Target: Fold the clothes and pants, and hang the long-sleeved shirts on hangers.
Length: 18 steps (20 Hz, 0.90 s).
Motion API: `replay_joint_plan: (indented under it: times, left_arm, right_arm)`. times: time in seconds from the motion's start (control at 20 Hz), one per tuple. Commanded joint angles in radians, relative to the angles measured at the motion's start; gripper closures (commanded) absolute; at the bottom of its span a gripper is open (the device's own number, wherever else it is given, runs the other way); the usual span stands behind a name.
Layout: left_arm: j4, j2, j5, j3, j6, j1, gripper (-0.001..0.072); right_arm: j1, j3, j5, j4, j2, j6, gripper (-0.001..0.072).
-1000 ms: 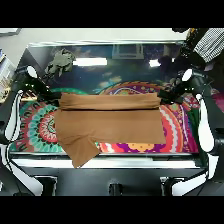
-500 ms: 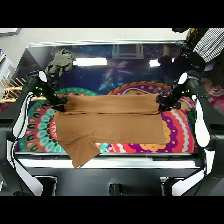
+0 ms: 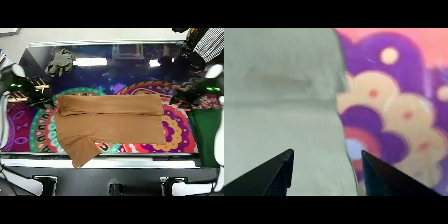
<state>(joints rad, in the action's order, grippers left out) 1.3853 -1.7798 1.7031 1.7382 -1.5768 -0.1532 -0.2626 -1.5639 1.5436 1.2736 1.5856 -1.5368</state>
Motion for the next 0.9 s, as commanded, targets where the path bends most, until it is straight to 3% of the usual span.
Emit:
replay_joint_plan:
  times: [0.0, 0.2, 0.4, 0.6, 0.85]
  left_arm:
    - [-0.061, 0.244, -0.058, -0.310, -0.005, -0.101, 0.0246]
    - [-0.204, 0.565, -0.224, -0.839, -0.013, -0.155, 0.0246]
    - [-0.362, 0.748, -0.372, -1.197, 0.000, -0.155, 0.0246]
    - [-0.434, 0.772, -0.462, -1.364, 0.032, -0.147, 0.0246]
    - [-0.485, 0.770, -0.570, -1.402, 0.063, -0.095, 0.0247]
  right_arm:
    - [-0.143, 0.196, -0.043, -0.132, -0.191, 0.080, 0.0215]
    - [-0.188, 0.536, -0.116, -0.178, -0.385, 0.094, 0.0216]
    - [-0.188, 0.678, -0.143, -0.231, -0.489, 0.093, 0.0233]
    - [-0.188, 0.682, -0.137, -0.243, -0.523, 0.092, 0.0234]
    - [-0.188, 0.682, -0.129, -0.294, -0.545, 0.085, 0.0235]
